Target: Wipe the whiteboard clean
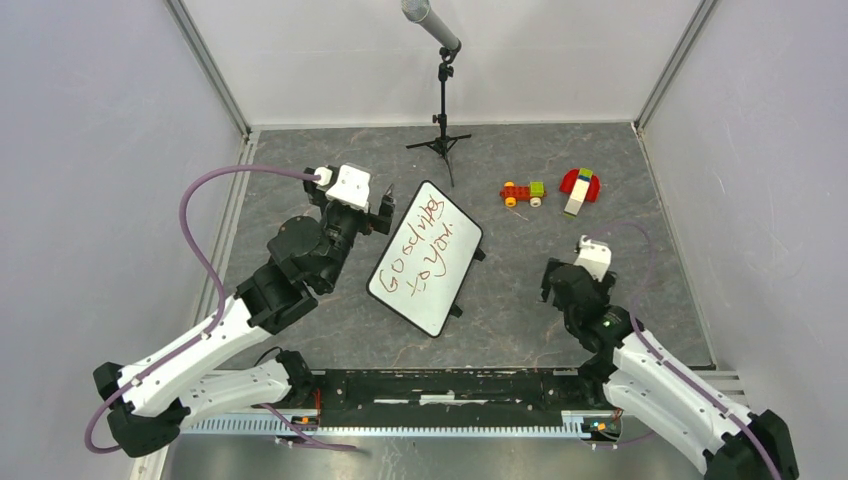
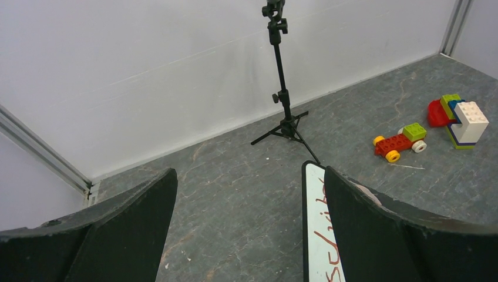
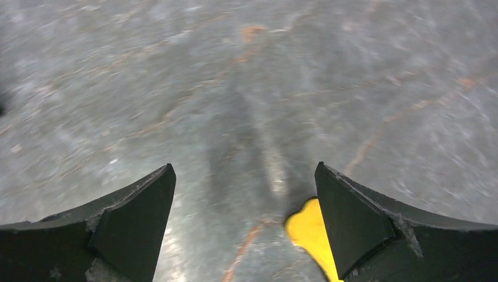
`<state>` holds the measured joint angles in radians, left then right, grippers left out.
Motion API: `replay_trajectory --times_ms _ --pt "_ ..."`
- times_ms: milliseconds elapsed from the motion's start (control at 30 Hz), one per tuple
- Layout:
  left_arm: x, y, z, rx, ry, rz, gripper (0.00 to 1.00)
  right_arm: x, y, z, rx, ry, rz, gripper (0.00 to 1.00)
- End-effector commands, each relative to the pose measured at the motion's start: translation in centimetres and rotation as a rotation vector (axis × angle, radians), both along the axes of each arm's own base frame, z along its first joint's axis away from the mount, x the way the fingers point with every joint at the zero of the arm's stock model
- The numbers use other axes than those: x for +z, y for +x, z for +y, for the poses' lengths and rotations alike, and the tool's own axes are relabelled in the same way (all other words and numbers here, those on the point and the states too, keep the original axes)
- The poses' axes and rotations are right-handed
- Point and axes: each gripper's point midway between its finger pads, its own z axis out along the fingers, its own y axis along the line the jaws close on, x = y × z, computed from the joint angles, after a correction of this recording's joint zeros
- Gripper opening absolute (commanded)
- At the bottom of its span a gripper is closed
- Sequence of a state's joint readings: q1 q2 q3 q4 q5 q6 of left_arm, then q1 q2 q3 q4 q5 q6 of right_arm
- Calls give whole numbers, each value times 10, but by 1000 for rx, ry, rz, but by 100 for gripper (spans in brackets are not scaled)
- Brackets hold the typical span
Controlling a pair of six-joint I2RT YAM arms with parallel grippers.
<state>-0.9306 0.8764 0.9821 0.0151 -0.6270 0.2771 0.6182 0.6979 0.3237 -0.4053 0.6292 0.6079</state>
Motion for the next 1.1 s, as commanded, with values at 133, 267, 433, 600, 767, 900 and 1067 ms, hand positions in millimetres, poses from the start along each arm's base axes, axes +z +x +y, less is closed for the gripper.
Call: replay_trajectory --times_ms 133,267,433,600,767,900,1067 --pt "15 -2 2 -3 -72 -18 100 -2 -18 -72 -376 -35 64 92" --pt "15 -2 2 1 -69 -17 100 -12 -26 -77 -429 42 105 93" --pt "15 -2 2 -1 -72 -16 100 -21 -49 -78 -488 73 193 98" --pt "14 -2 1 -8 -76 -15 100 -42 -63 -54 -408 152 334 98" --pt "11 1 3 17 -50 -13 100 -64 -73 -23 -234 245 429 96" --pt "9 2 2 20 -41 -10 100 -64 -77 0 -134 337 458 92" --pt "11 0 3 14 -57 -14 100 -60 -69 23 -32 433 417 85"
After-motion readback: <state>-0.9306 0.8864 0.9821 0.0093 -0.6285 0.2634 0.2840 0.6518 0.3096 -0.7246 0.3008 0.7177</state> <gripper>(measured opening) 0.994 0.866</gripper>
